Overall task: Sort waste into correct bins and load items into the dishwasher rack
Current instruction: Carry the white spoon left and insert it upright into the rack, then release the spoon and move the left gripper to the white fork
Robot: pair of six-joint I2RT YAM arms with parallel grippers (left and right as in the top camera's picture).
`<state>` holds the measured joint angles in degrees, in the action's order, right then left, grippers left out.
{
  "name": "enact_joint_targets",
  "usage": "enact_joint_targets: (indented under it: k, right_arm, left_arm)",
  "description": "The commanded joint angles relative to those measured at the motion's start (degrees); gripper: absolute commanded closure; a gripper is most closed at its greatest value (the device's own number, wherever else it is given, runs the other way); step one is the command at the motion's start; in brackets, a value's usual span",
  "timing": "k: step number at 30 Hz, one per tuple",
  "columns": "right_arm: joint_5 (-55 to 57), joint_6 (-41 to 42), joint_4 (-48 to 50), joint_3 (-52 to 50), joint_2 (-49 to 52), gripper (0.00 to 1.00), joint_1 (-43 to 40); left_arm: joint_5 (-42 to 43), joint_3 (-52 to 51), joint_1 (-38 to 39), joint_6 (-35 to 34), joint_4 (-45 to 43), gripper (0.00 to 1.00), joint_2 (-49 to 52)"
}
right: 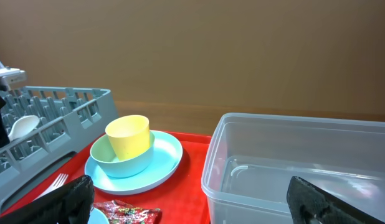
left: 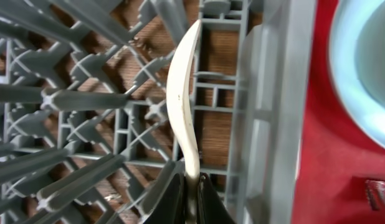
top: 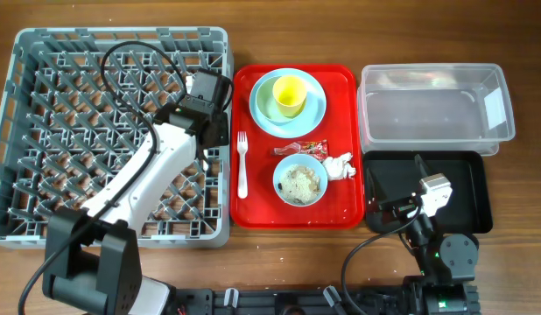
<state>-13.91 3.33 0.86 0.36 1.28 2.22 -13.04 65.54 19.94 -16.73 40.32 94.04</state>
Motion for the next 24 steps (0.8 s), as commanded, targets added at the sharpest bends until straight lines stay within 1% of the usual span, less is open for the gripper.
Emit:
enact_joint_targets:
  k: [1,5,6,8,14,19,20,22,23,24]
  right_arm:
    - [-0.13,-0.17,0.31,-0.07,0.07,0.00,0.09]
    - [-0.13,-0.17,0.31,-0.07,0.07,0.00,0.09]
    - [-0.13,-0.17,0.31,-0.07,0.07,0.00,0.07]
    - [-0.13,-0.17,0.31,-0.07,0.07,0.00,0.09]
    - [-0.13,-0.15,0.31,-0.07,0.07,0.00,0.09]
    - [-0.13,-0.20,0.31,-0.07,0.07,0.01,0.09]
    - [-0.13,-0.17,0.31,-0.07,0.07,0.00,0.09]
    - [-0.13,-0.17,0.31,-0.07,0.07,0.00,0.09]
    - [-0.13,-0.20,0.31,-0.07,0.07,0.00,0.07]
    - [-0.13,-0.17,0.31,-0.07,0.07,0.00,0.09]
  left_arm:
    - [2.47,0.24,-0.31,-0.39,-0.33,0.93,0.48]
    - [1.64,0.24,-0.48,-0.37,-0.50,0.79,0.48]
    - [1.64,0.24,-0.48,-0.39,-0.50,0.71,0.48]
    - [1.57,0.26,-0.48,-0.37,-0.70,0.67,0.46]
    - [-2.54,1.11,-0.48,-0.37,-1.07,0.66,-1.18]
    - [-2.71,1.27,-0.48,-0.37,-0.92,0.64,-4.90]
    - [-2.67,1.27,-0.46,-0.39,-0.90,0.66,-5.81]
    - [-1.66,1.27,-0.31,-0.42,-0.44,0.79,-7.48]
    - [0.37,1.27,-0.11,-0.42,-0.13,0.83,-8.57]
    - [3.21,1.27,0.15,-0.42,0.22,0.83,-9.77]
